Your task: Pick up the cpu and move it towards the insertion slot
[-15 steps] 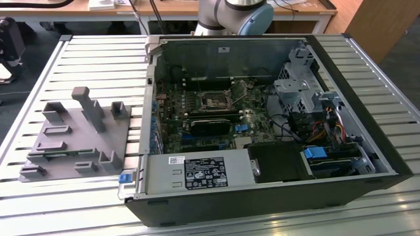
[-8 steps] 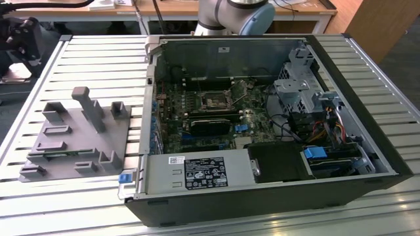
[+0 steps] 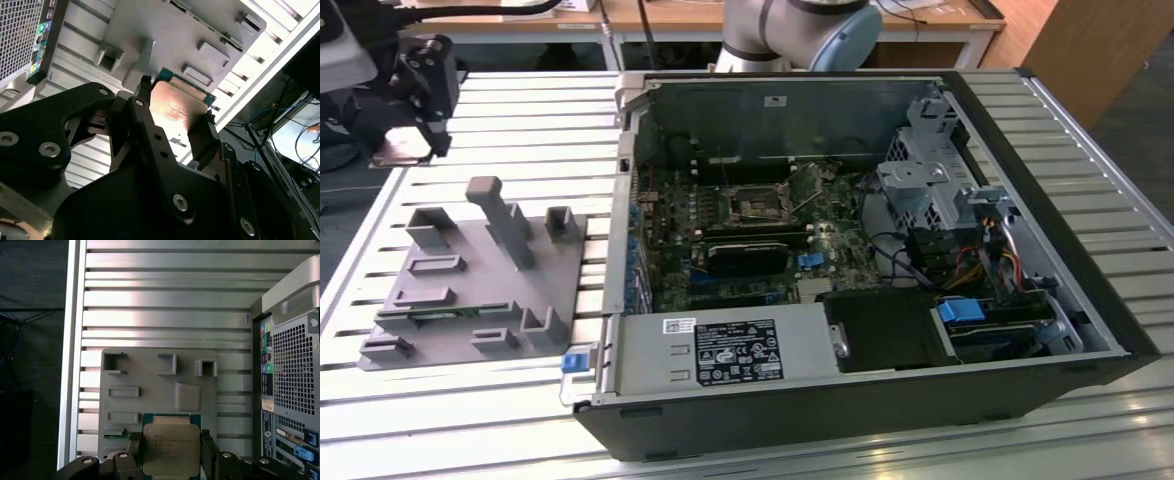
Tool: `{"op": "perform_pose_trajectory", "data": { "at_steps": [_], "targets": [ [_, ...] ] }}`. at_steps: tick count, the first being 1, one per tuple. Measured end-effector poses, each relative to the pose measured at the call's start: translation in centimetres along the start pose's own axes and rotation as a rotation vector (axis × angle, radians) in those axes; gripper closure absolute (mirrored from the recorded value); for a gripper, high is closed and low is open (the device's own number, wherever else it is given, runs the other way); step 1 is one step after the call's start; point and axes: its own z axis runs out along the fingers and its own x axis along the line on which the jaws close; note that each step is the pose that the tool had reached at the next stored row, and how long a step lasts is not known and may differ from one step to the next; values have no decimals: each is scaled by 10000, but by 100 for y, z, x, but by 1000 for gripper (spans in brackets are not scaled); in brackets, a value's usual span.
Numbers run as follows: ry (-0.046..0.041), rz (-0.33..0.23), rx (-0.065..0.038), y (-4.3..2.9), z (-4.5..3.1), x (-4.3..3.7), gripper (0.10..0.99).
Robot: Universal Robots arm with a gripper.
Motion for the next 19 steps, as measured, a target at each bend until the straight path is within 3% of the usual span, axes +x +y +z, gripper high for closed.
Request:
{"op": "perform_pose_trajectory", "data": {
  "at_steps": [19],
  "targets": [
    [0,-1,-7,0,-22,-865,541]
  ]
}}
